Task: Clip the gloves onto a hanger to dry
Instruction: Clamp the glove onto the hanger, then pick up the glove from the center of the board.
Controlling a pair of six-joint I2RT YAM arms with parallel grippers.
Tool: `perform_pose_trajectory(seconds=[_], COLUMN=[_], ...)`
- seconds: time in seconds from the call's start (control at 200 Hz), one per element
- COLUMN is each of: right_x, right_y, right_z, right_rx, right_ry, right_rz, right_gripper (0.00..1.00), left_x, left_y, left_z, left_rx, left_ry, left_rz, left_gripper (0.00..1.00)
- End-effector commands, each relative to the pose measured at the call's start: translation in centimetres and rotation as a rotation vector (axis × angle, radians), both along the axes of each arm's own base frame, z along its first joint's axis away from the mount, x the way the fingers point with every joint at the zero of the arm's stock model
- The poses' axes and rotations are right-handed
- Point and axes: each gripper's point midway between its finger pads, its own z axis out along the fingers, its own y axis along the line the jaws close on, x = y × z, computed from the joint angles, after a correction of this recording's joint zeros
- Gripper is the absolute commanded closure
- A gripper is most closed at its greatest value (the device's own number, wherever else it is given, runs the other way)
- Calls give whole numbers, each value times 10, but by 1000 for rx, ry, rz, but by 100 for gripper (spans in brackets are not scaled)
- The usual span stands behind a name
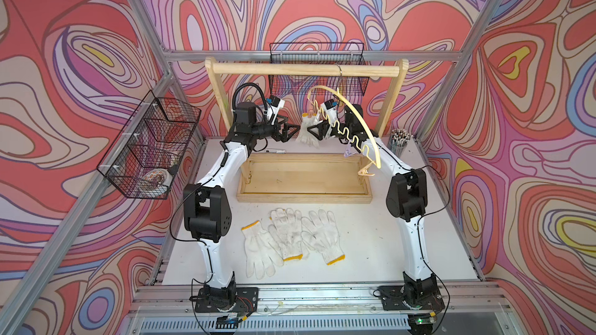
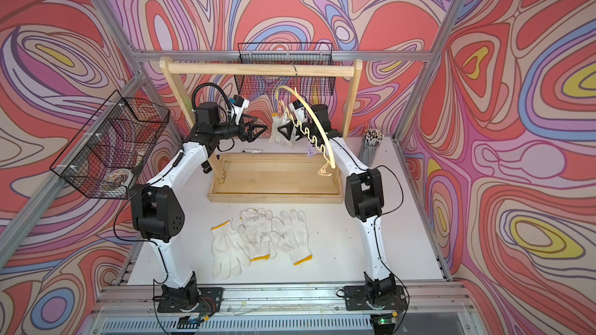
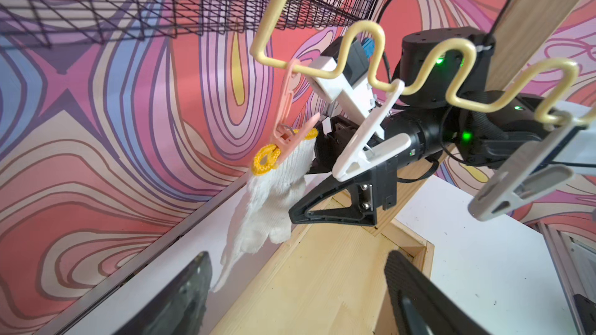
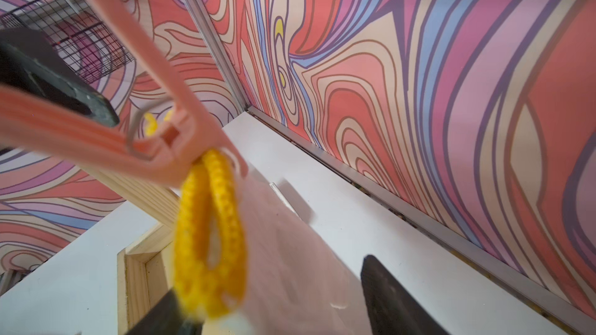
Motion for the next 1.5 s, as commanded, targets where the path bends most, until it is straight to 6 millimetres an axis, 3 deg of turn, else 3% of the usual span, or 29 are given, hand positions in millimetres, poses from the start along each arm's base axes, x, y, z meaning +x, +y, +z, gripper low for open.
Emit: perform_pose_trajectory(seconds=[0.0,0.376,0.631,0.931,1.107,1.492], right_x=[1,-8,-30,-49,-47,-34], right_y=[-9,-29,-40,-51,-56,-85], right_z=[19,11,10,-7,-19,-20], right_rx=[-45,-132,-159,-206,-211,-264], right_ry=[-77,-109,-93,-53,2,24], right_rz=[-91,-260,-285,-320,-364,-545], right_gripper=[23,20,20,21,22,23], left_x=[-9,-17,-24,-34,-39,-49], left_y=[1,-5,-11,-16,-21,-29], left_z=[6,-11,-25,-16,-14,-10], left_rx=[41,140,193,204,212,238], left_ry=[-23,-18,-21,-41,-41,-63], left_rz=[24,126,207,237,236,242], left_gripper=[14,14,14,14,14,15])
